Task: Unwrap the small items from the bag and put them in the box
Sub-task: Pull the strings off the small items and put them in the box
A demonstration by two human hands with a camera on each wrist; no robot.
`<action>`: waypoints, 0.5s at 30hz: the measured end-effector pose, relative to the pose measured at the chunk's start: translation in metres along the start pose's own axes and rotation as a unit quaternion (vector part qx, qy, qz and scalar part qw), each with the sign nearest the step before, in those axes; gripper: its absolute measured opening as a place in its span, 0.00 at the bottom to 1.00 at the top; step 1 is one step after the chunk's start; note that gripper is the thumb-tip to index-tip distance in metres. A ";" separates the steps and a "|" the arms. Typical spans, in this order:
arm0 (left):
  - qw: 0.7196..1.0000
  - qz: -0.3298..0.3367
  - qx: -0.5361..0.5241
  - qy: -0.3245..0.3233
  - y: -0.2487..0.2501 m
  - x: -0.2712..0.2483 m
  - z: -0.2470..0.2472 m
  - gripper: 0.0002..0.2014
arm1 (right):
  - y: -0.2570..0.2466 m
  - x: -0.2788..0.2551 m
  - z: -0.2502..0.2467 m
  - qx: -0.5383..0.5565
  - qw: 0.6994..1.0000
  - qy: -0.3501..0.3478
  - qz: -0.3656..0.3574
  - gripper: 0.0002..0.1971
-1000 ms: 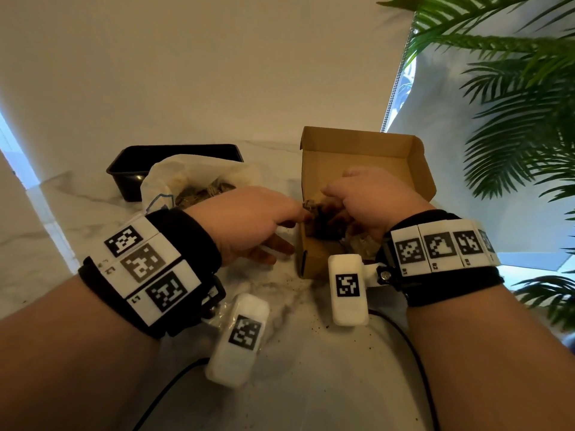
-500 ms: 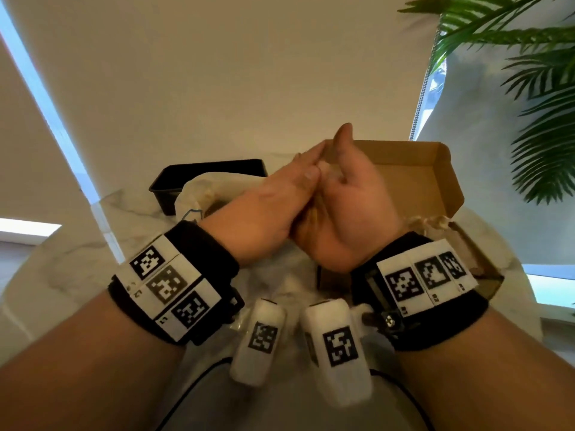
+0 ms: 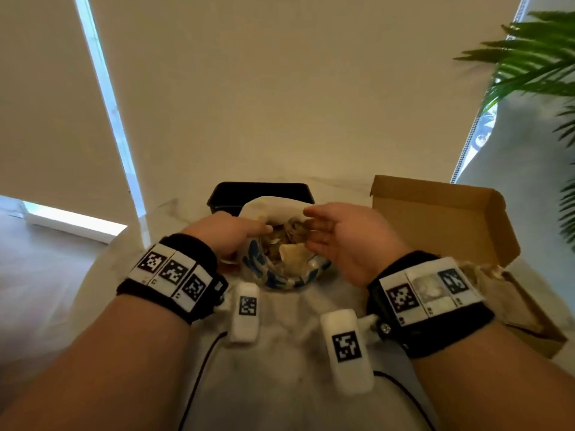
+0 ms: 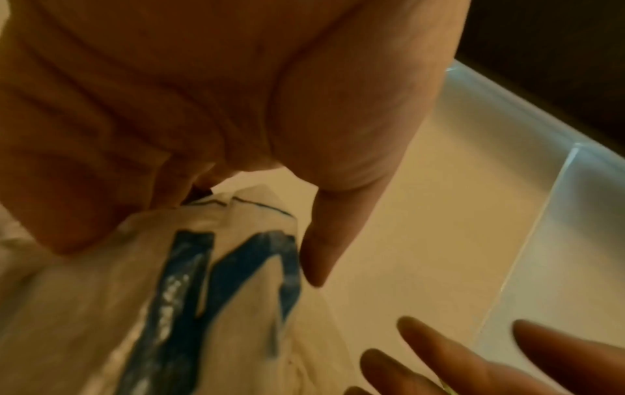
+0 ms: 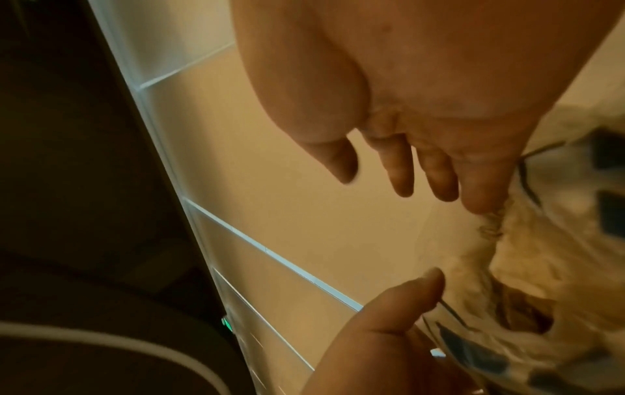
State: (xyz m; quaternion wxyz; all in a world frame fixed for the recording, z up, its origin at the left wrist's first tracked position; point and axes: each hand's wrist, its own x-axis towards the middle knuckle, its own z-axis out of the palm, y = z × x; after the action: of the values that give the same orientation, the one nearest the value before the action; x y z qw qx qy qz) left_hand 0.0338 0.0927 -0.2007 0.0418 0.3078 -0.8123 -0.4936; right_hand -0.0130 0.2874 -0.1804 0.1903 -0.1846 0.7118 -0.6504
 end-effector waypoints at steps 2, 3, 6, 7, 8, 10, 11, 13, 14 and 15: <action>0.999 -0.004 0.000 -0.033 -0.003 0.000 -0.001 0.25 | -0.005 0.011 0.012 -0.210 0.977 -0.024 -0.029 0.19; 0.999 -0.006 0.002 -0.045 -0.004 0.000 0.000 0.21 | -0.008 0.014 0.016 -0.295 0.955 -0.029 -0.024 0.18; 0.997 0.031 0.033 -0.061 -0.002 -0.004 0.004 0.16 | -0.007 0.022 0.021 -0.521 0.852 -0.051 0.001 0.16; 0.996 0.051 0.039 -0.059 -0.002 -0.004 0.006 0.13 | -0.003 0.024 0.021 -0.561 0.826 -0.051 0.010 0.15; 0.996 0.064 0.040 -0.057 -0.001 -0.005 0.008 0.13 | 0.001 0.026 0.021 -0.585 0.809 -0.048 0.016 0.15; 0.995 0.091 0.010 -0.049 0.001 -0.002 0.010 0.14 | 0.006 0.028 0.019 -0.609 0.792 -0.032 0.036 0.14; 0.993 0.106 -0.015 -0.047 0.001 -0.001 0.012 0.15 | 0.007 0.029 0.018 -0.615 0.787 -0.021 0.039 0.14; 0.991 0.120 -0.055 -0.037 0.005 0.002 0.015 0.18 | 0.008 0.030 0.014 -0.617 0.786 0.002 0.041 0.14; 0.990 0.118 -0.075 -0.034 0.006 0.000 0.016 0.20 | 0.009 0.030 0.014 -0.614 0.788 0.008 0.034 0.14; 0.989 0.108 -0.094 -0.031 0.005 0.001 0.017 0.23 | 0.010 0.030 0.014 -0.608 0.793 0.015 0.041 0.14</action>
State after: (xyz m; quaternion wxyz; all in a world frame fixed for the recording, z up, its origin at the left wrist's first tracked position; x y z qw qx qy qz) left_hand 0.0241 0.1064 -0.2052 0.0977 0.1977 -0.7918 -0.5695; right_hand -0.0321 0.2608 -0.1923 0.0546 -0.2232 0.9701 -0.0782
